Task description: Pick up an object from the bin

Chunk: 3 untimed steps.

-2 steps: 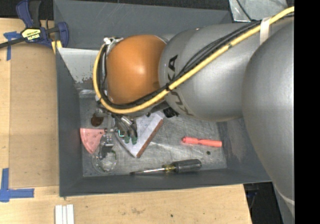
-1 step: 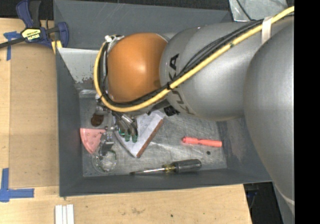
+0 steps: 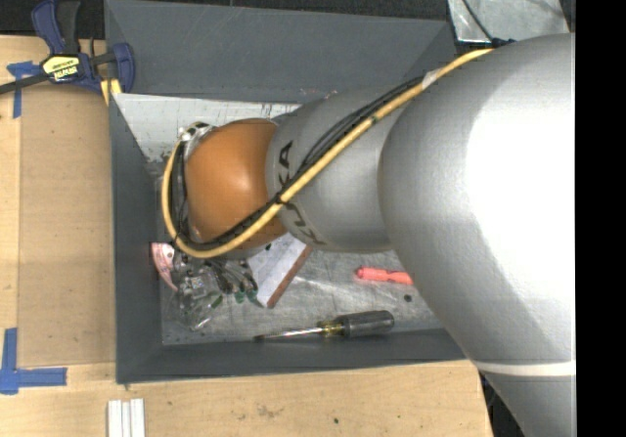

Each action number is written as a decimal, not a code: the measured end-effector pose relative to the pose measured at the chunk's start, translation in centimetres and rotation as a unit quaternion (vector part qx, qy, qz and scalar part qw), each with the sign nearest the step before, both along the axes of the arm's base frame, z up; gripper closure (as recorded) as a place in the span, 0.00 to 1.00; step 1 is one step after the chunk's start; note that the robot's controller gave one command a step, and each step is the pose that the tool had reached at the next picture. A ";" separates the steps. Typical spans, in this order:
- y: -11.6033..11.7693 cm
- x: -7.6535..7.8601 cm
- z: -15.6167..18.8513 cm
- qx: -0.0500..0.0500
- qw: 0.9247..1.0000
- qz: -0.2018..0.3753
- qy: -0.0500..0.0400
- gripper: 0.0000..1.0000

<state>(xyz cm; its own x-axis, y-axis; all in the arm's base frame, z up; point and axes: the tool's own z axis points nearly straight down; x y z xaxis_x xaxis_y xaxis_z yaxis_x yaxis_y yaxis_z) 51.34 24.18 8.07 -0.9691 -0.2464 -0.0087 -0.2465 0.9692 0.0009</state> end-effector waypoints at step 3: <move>-4.1 0.6 6.3 0.000 1.000 0.014 0.000 1.00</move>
Offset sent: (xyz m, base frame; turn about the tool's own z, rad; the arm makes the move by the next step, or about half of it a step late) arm 0.0053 -0.0124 0.0713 0.0046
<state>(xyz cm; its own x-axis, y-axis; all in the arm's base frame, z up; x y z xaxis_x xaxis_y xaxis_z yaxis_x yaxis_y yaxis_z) 51.90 20.11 14.41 -0.9616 -0.2742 -0.0086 -0.2743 0.9617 0.0010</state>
